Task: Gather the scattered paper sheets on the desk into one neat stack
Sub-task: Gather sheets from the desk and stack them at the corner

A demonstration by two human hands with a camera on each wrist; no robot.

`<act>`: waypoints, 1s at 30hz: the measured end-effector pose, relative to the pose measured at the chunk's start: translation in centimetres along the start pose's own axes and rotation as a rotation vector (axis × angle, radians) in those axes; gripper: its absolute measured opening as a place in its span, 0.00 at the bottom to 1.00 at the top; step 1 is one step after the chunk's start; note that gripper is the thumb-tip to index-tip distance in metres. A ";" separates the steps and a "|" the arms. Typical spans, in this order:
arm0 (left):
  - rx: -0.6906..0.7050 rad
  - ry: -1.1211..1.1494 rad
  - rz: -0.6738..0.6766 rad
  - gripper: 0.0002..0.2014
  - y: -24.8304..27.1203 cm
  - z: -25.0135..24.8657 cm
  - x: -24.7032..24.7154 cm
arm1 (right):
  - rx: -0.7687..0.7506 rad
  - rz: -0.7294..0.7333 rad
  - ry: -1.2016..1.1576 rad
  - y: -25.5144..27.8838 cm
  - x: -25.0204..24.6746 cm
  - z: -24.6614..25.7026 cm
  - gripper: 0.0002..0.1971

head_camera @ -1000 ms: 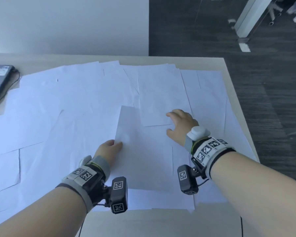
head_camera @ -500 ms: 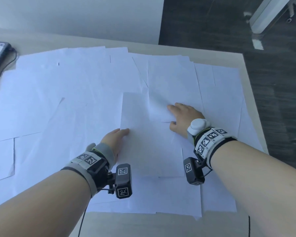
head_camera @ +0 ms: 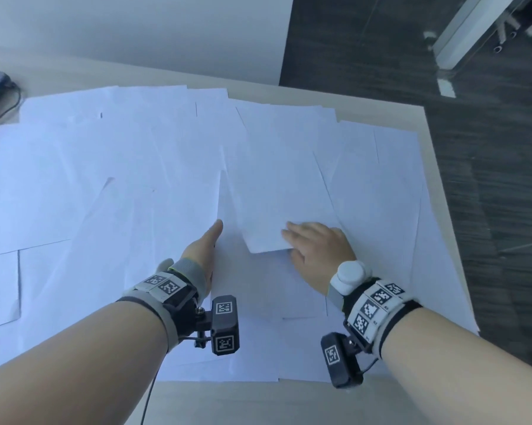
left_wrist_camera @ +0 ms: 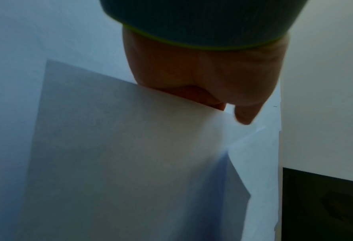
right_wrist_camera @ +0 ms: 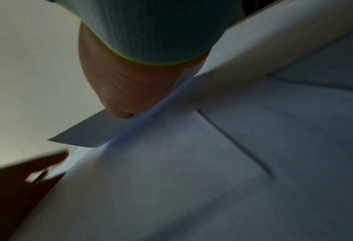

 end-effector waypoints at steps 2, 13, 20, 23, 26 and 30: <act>0.012 -0.032 0.024 0.53 -0.5 0.2 0.1 | -0.069 0.014 0.007 1.4 1.7 2.0 0.23; 0.094 -0.162 0.072 0.07 1.1 -0.9 0.7 | 0.320 0.015 -0.091 4.9 0.4 -5.0 0.35; 0.083 -0.133 0.068 0.14 1.3 -1.1 0.7 | 0.424 0.182 0.036 6.4 1.3 -8.8 0.43; 0.075 -0.139 0.062 0.14 1.2 -1.0 0.5 | 0.417 0.175 0.031 6.1 1.4 -8.8 0.41; 0.077 -0.134 0.068 0.14 1.2 -1.0 0.6 | 0.403 0.147 0.025 6.2 1.3 -9.0 0.39; 0.084 -0.132 0.071 0.14 1.1 -0.9 0.6 | 0.406 0.082 -0.013 6.3 0.8 -9.4 0.36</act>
Point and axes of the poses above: each hand's wrist, its own y-axis away from the middle knuckle, its own x-axis out of the palm, z = x × y, the point moved 9 cm from there along -y, towards the middle knuckle, and after that the axes turned 10 degrees about -y, right-handed, at the moved point
